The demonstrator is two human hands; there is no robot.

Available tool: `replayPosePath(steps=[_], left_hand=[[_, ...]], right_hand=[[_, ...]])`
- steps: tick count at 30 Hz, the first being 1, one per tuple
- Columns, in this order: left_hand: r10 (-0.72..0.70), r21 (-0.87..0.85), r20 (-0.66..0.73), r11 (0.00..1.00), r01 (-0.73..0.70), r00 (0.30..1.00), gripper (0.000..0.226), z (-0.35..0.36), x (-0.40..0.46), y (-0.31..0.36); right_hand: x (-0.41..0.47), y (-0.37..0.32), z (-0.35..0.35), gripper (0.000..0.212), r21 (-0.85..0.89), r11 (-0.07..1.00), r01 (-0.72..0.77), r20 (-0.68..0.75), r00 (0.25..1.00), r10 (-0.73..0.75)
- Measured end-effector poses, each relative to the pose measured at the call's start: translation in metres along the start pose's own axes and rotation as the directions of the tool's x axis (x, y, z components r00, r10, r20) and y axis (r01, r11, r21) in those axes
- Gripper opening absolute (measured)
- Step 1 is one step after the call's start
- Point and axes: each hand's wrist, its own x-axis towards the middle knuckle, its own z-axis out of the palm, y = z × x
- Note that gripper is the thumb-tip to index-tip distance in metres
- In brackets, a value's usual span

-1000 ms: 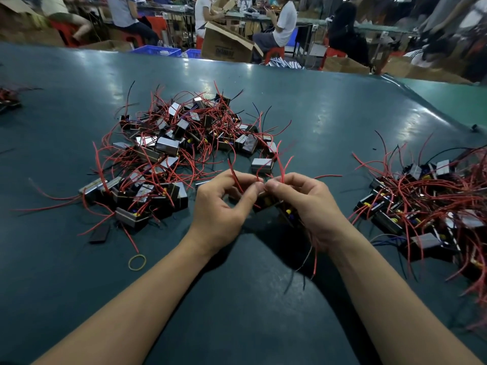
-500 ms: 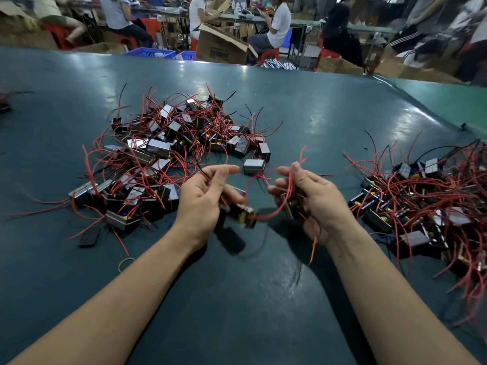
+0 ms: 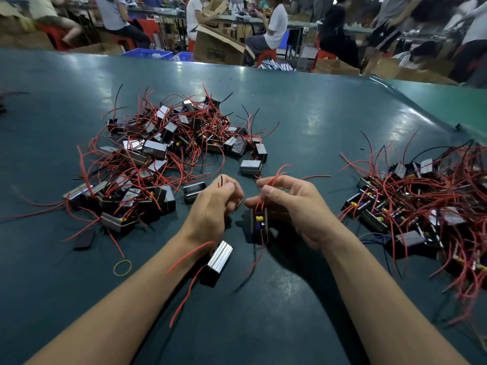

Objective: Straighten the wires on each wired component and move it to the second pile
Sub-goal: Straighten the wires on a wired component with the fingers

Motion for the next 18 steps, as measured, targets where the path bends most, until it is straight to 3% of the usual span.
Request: replayPosePath(steps=[2, 3, 4, 6, 7, 8, 10, 11, 13, 15, 18], left_hand=[[-0.005, 0.0, -0.028, 1.0, 0.005, 1.0, 0.023, -0.003, 0.001, -0.004], [-0.004, -0.009, -0.034, 1.0, 0.004, 0.999, 0.021, -0.004, 0.002, -0.006], [-0.001, -0.014, -0.033, 1.0, 0.001, 0.999, 0.019, -0.004, 0.003, -0.007], [-0.005, -0.029, -0.04, 1.0, 0.004, 0.999, 0.018, -0.003, 0.003, -0.006], [-0.014, -0.052, -0.059, 0.999, 0.011, 0.998, 0.018, -0.004, 0.004, -0.004], [-0.036, -0.089, -0.084, 0.996, 0.028, 0.996, 0.017, -0.006, 0.005, -0.002], [-0.099, -0.191, -0.116, 0.979, 0.076, 0.988, 0.02, -0.01, 0.007, 0.003], [-0.121, -0.225, -0.118, 0.97, 0.092, 0.986, 0.023, -0.011, 0.007, 0.005], [-0.112, -0.219, -0.098, 0.972, 0.088, 0.989, 0.023, -0.011, 0.005, 0.009], [-0.075, -0.187, -0.051, 0.98, 0.064, 0.996, 0.016, -0.01, 0.0, 0.01], [-0.059, -0.193, 0.004, 0.98, 0.058, 0.998, 0.009, -0.008, -0.004, 0.012]], right_hand=[[0.0, 0.001, 0.002, 0.01, -0.047, 0.999, 0.018, -0.004, 1.0, -0.018], [0.0, 0.002, 0.002, 0.008, -0.176, 0.983, 0.059, -0.047, 0.997, -0.069], [0.002, 0.004, -0.001, 0.006, -0.382, 0.917, 0.113, -0.093, 0.983, -0.16], [0.001, 0.005, -0.006, 0.011, -0.755, 0.643, 0.133, -0.157, 0.914, -0.374], [0.0, 0.003, -0.008, 0.009, -0.776, 0.611, 0.159, -0.162, 0.885, -0.436], [-0.002, -0.001, -0.011, 0.005, -0.685, 0.688, 0.24, -0.134, 0.886, -0.443], [-0.01, -0.011, -0.018, 0.033, -0.368, 0.872, 0.322, 0.052, 0.944, -0.327], [-0.013, -0.014, -0.021, 0.045, -0.336, 0.888, 0.315, 0.202, 0.944, -0.259], [-0.015, -0.015, -0.021, 0.048, -0.534, 0.773, 0.343, 0.392, 0.91, -0.133], [-0.015, -0.012, -0.016, 0.03, -0.638, 0.679, 0.363, 0.368, 0.919, -0.145], [-0.015, -0.01, -0.007, 0.013, -0.582, 0.742, 0.334, 0.221, 0.942, -0.251]])
